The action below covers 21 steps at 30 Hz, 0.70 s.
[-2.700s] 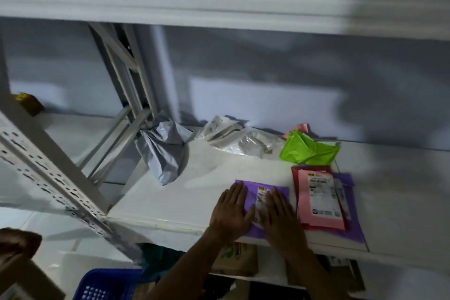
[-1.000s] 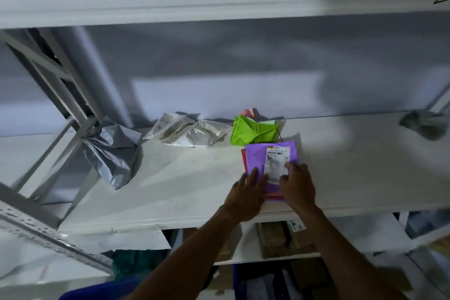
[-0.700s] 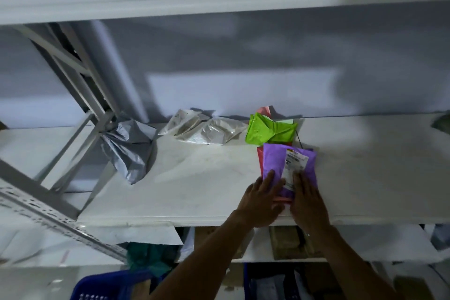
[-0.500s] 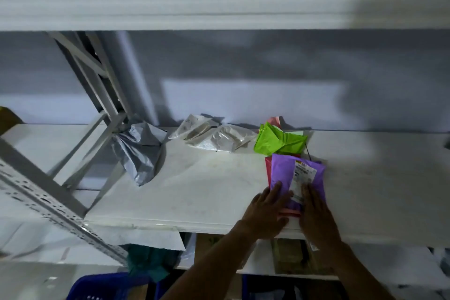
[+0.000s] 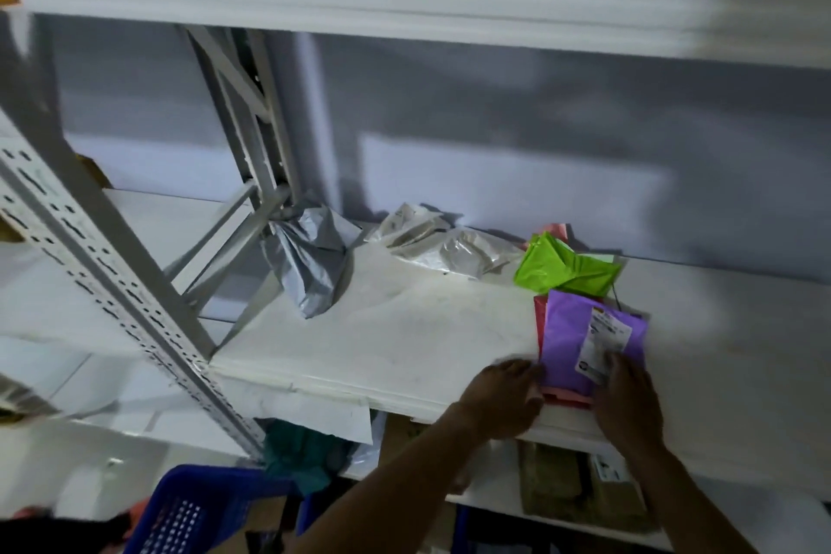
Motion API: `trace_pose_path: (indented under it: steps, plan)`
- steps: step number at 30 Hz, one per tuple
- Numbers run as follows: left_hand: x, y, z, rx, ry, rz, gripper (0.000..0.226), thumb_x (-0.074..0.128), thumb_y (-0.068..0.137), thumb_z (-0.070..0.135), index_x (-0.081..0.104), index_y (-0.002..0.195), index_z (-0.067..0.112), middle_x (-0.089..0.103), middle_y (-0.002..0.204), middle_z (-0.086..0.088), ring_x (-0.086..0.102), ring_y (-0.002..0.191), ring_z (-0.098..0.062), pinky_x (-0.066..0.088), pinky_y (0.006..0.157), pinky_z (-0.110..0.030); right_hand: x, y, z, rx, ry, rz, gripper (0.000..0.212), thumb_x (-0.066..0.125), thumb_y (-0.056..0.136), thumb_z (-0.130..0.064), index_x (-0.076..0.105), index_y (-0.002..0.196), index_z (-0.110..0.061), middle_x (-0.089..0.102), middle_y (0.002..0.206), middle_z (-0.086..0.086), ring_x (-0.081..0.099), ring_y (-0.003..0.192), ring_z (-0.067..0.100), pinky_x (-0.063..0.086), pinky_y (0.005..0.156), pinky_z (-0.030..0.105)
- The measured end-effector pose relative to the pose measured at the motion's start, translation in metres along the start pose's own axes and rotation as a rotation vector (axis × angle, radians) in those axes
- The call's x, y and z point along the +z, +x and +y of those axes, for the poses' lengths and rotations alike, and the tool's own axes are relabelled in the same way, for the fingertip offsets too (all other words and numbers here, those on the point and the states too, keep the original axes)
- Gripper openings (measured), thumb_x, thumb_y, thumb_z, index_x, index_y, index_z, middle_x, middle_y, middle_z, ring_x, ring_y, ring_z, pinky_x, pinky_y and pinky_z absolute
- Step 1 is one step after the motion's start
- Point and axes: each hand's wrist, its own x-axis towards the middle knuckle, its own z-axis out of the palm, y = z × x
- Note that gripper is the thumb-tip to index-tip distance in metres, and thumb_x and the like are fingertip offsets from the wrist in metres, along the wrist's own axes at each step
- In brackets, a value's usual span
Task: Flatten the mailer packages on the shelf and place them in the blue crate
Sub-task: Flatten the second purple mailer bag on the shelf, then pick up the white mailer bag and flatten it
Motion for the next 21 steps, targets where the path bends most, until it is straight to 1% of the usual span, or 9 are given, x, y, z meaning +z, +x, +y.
trace_pose_path:
  steps: [3, 5, 8, 9, 11, 13, 15, 17, 21]
  plan:
    - [-0.018, -0.008, -0.008, -0.097, -0.003, 0.051, 0.049, 0.047, 0.104, 0.033, 0.045, 0.147, 0.009, 0.047, 0.151, -0.018, 0.044, 0.138, -0.035, 0.033, 0.115, -0.041, 0.008, 0.001, -0.031, -0.117, -0.007, 0.193, 0.041, 0.051, 0.087, -0.014, 0.060, 0.122, 0.005, 0.057, 0.123, 0.031, 0.053, 0.113, 0.049, 0.047, 0.096, 0.056]
    - [-0.027, -0.011, -0.019, -0.134, 0.013, 0.074, 0.046, 0.044, 0.103, 0.034, 0.051, 0.143, 0.011, 0.052, 0.147, -0.016, 0.049, 0.133, -0.033, 0.038, 0.111, -0.041, 0.015, 0.002, -0.055, -0.188, 0.015, 0.248, 0.041, 0.041, 0.084, -0.020, 0.066, 0.106, 0.005, 0.061, 0.110, 0.029, 0.056, 0.105, 0.047, 0.048, 0.090, 0.054]
    - [-0.048, -0.011, -0.042, -0.208, -0.020, 0.120, 0.045, 0.042, 0.100, 0.037, 0.060, 0.133, 0.013, 0.062, 0.136, -0.013, 0.059, 0.120, -0.034, 0.046, 0.102, -0.039, 0.022, 0.014, -0.099, -0.218, 0.042, 0.215, 0.022, 0.054, 0.079, -0.011, 0.069, 0.092, -0.003, 0.064, 0.100, 0.023, 0.061, 0.093, 0.043, 0.051, 0.082, 0.048]
    - [-0.057, -0.009, -0.050, -0.239, -0.029, 0.143, 0.044, 0.042, 0.099, 0.037, 0.062, 0.130, 0.013, 0.064, 0.132, -0.013, 0.061, 0.116, -0.034, 0.047, 0.099, -0.038, 0.026, 0.020, -0.110, -0.234, 0.064, 0.163, 0.015, 0.061, 0.078, -0.004, 0.070, 0.091, -0.004, 0.065, 0.101, 0.021, 0.062, 0.096, 0.043, 0.050, 0.085, 0.046]
    - [-0.078, -0.005, -0.069, -0.296, -0.026, 0.188, 0.040, 0.042, 0.099, 0.037, 0.064, 0.125, 0.015, 0.067, 0.127, -0.012, 0.063, 0.111, -0.034, 0.050, 0.094, -0.039, 0.035, 0.032, -0.132, -0.290, 0.094, 0.039, 0.014, 0.069, 0.076, 0.002, 0.070, 0.089, -0.005, 0.065, 0.101, 0.019, 0.061, 0.102, 0.043, 0.044, 0.094, 0.045]
    - [-0.096, 0.001, -0.089, -0.340, -0.016, 0.242, 0.035, 0.045, 0.100, 0.036, 0.063, 0.123, 0.016, 0.068, 0.123, -0.011, 0.063, 0.109, -0.035, 0.050, 0.091, -0.039, 0.039, 0.042, -0.153, -0.278, 0.078, -0.046, 0.012, 0.067, 0.082, -0.005, 0.071, 0.092, -0.011, 0.066, 0.106, 0.014, 0.060, 0.108, 0.039, 0.036, 0.100, 0.041]
    - [-0.111, 0.005, -0.107, -0.376, 0.005, 0.287, 0.034, 0.045, 0.101, 0.035, 0.062, 0.123, 0.016, 0.069, 0.122, -0.011, 0.063, 0.109, -0.035, 0.049, 0.090, -0.038, 0.037, 0.050, -0.172, -0.189, 0.067, -0.130, 0.014, 0.059, 0.092, -0.016, 0.072, 0.099, -0.015, 0.066, 0.115, 0.011, 0.059, 0.114, 0.033, 0.030, 0.093, 0.032]
    - [-0.124, 0.010, -0.125, -0.417, 0.021, 0.326, 0.034, 0.044, 0.101, 0.034, 0.060, 0.124, 0.014, 0.068, 0.121, -0.012, 0.063, 0.108, -0.036, 0.048, 0.091, -0.038, 0.036, 0.060, -0.188, -0.091, 0.100, -0.180, 0.023, 0.051, 0.097, -0.020, 0.070, 0.105, -0.011, 0.066, 0.120, 0.014, 0.060, 0.115, 0.033, 0.036, 0.088, 0.032]
    - [-0.146, 0.022, -0.151, -0.555, -0.014, 0.450, 0.037, 0.043, 0.102, 0.031, 0.046, 0.130, 0.008, 0.067, 0.119, -0.020, 0.063, 0.106, -0.043, 0.048, 0.088, -0.045, 0.046, 0.086, -0.202, 0.109, 0.211, -0.251, 0.039, 0.039, 0.102, -0.030, 0.064, 0.116, -0.004, 0.064, 0.123, 0.024, 0.060, 0.113, 0.041, 0.045, 0.091, 0.039]
